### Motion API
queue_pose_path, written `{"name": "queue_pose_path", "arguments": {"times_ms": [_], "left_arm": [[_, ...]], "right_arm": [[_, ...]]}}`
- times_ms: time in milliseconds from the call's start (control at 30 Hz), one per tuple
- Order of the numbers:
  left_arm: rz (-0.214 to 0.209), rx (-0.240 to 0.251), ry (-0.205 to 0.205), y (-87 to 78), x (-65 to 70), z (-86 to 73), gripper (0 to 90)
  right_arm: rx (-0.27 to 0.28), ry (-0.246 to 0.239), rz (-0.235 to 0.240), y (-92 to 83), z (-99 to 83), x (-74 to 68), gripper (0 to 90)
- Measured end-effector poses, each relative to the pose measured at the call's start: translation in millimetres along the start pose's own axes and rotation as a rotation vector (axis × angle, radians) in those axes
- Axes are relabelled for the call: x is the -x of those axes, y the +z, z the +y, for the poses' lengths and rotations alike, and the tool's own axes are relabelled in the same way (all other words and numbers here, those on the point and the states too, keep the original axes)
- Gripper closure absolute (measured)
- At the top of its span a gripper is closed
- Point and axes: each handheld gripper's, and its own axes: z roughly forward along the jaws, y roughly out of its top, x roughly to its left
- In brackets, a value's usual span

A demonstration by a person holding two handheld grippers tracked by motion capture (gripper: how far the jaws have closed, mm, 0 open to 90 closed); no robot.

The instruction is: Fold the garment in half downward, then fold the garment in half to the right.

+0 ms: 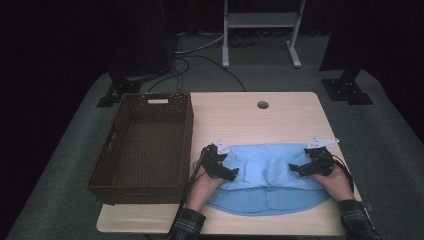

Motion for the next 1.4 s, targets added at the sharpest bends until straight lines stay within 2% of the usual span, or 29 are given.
{"name": "queue_pose_path", "arguments": {"times_ms": [300,467,1000,1200,1300,1400], "left_arm": [[-0.005,-0.002,0.006,-1.6,1.3,-1.3,0.0],[-0.011,0.002,0.01,-6.3,7.2,-6.1,0.0],[-0.035,-0.001,0.036,-27.2,30.4,-25.2,0.0],[-0.036,0.002,0.038,-29.3,33.2,-27.4,0.0],[-0.036,0.003,0.036,-29.2,33.1,-27.4,0.0],[-0.036,0.003,0.039,-29.4,33.3,-27.4,0.0]], "right_arm": [[0.0,0.008,-0.006,-3.8,-4.0,-5.5,0.6],[0.001,0.007,-0.005,-7.9,-8.2,-10.7,0.6],[0.001,-0.009,0.011,-33.6,-34.2,-45.8,0.6],[-0.001,-0.021,0.018,-38.7,-38.2,-50.4,2.3],[0.014,-0.024,0.026,-42.5,-35.9,-49.1,4.2],[0.057,-0.01,0.062,-50.1,-31.5,-49.2,6.7]]}}
